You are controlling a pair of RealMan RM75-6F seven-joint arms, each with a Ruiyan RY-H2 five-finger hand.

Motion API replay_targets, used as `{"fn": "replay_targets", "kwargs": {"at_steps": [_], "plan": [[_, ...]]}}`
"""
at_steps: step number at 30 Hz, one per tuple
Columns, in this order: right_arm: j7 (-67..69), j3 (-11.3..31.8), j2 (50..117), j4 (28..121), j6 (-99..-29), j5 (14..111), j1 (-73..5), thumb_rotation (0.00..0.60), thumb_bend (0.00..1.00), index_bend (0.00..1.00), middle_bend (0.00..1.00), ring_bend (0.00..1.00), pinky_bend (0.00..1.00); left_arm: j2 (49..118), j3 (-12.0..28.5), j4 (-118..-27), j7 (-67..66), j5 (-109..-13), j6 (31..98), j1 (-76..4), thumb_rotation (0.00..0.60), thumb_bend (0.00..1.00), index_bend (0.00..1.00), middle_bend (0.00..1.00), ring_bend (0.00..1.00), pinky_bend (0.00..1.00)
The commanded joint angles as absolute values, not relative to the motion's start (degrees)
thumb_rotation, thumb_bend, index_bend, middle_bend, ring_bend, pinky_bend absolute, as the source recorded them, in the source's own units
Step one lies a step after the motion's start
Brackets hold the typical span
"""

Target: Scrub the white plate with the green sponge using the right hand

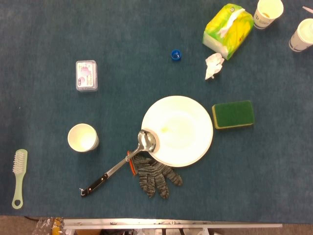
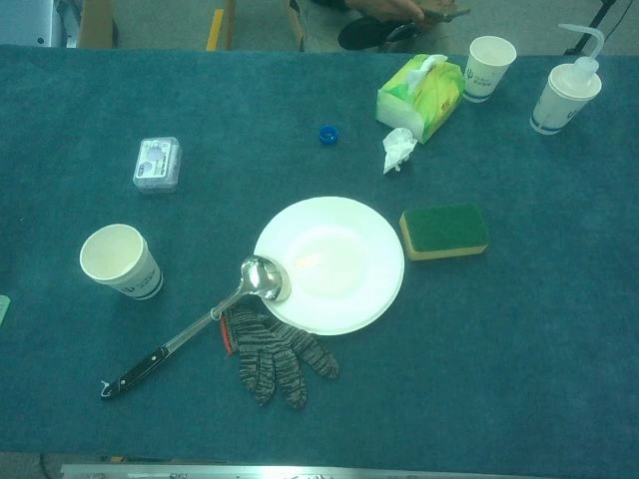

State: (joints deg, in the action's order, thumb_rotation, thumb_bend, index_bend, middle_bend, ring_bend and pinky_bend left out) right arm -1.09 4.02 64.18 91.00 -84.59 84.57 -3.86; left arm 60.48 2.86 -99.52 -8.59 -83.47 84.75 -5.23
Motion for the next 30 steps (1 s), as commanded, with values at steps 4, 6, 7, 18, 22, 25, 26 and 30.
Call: {"fn": "replay_targets", "kwargs": {"at_steps": [4, 6, 7, 18, 22, 25, 26, 30], "plan": [[-0.8, 3.9, 64.0, 90.8, -84.7, 84.7, -3.8, 0.600, 0.33, 0.49, 0.48, 0.41, 0.48, 60.5, 2.7, -99.6, -8.7, -83.6, 84.8, -5.1, 0.600, 0.52, 0.35, 0.35, 0.25, 0.24], [-0.5, 3.9, 64.0, 90.7, -84.7, 84.8, -3.7, 0.600, 0.33, 0.49, 0.48, 0.41, 0.48, 60.4, 2.6, -99.7, -8.8, -83.8, 85.0, -5.1, 0.600, 0.52, 0.35, 0.35, 0.25, 0.24], [-0.5, 3.8, 63.9, 90.7, -84.7, 84.9, -3.7, 0.600, 0.33, 0.49, 0.48, 0.41, 0.48, 60.4, 2.6, -99.7, -8.8, -83.9, 85.0, -5.1, 0.600, 0.52, 0.35, 0.35, 0.25, 0.24], [2.7, 3.6, 62.5, 93.3, -82.9, 87.3, -5.3, 0.600, 0.21, 0.44, 0.45, 0.41, 0.48, 59.9, 2.5, -100.4, -9.2, -84.3, 84.9, -5.1, 0.600, 0.52, 0.35, 0.35, 0.25, 0.24], [0.8, 4.2, 62.4, 94.2, -82.0, 87.8, -6.8, 0.600, 0.16, 0.43, 0.45, 0.41, 0.48, 59.6, 2.5, -100.8, -9.2, -84.1, 84.7, -5.2, 0.600, 0.52, 0.35, 0.35, 0.25, 0.24], [-1.0, 5.0, 62.3, 96.0, -80.8, 87.1, -7.9, 0.600, 0.06, 0.42, 0.43, 0.40, 0.48, 59.3, 2.6, -100.9, -9.3, -84.1, 84.5, -5.3, 0.600, 0.52, 0.35, 0.35, 0.25, 0.24], [-1.8, 5.1, 62.2, 96.6, -80.2, 86.8, -8.3, 0.600, 0.03, 0.41, 0.42, 0.39, 0.48, 59.3, 2.6, -100.8, -9.2, -84.2, 84.5, -5.4, 0.600, 0.52, 0.35, 0.35, 0.25, 0.24], [-6.0, 5.7, 62.0, 99.7, -76.7, 84.6, -10.4, 0.600, 0.00, 0.41, 0.35, 0.32, 0.48, 59.2, 2.7, -100.6, -8.6, -84.4, 84.5, -5.5, 0.600, 0.52, 0.35, 0.35, 0.25, 0.24]]}}
